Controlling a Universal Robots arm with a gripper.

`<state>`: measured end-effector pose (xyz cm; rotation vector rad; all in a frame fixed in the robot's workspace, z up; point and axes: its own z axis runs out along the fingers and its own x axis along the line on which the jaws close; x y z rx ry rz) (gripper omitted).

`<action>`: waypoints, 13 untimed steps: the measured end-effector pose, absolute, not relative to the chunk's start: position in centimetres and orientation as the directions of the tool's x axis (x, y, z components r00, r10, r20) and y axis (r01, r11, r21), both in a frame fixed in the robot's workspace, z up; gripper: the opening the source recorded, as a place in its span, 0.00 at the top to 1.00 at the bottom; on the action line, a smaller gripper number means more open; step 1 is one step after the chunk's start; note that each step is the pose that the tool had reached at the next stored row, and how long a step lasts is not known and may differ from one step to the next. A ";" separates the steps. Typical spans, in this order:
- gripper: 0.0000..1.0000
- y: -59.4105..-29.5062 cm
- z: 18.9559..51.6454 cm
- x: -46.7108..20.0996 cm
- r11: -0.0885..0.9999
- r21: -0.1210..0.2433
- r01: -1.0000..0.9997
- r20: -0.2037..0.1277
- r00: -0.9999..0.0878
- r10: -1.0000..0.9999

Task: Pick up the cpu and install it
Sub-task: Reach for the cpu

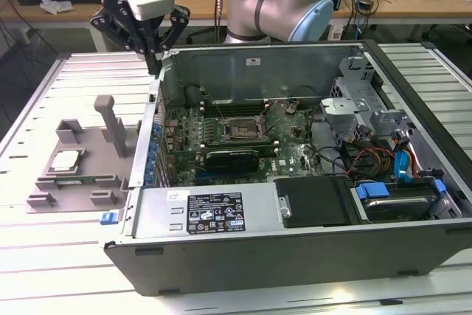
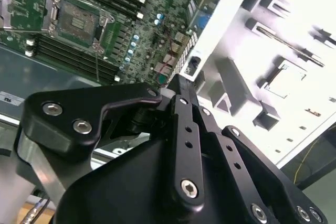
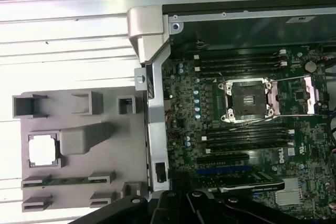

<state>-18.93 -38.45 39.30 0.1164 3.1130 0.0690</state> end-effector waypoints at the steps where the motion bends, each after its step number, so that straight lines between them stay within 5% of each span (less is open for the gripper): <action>1: 0.89 -38.4 39.3 -19.2 0.996 0.045 0.074 -0.024 -0.997 0.075; 13: 0.89 -38.2 38.7 -21.9 0.996 0.045 0.074 -0.025 -0.997 0.075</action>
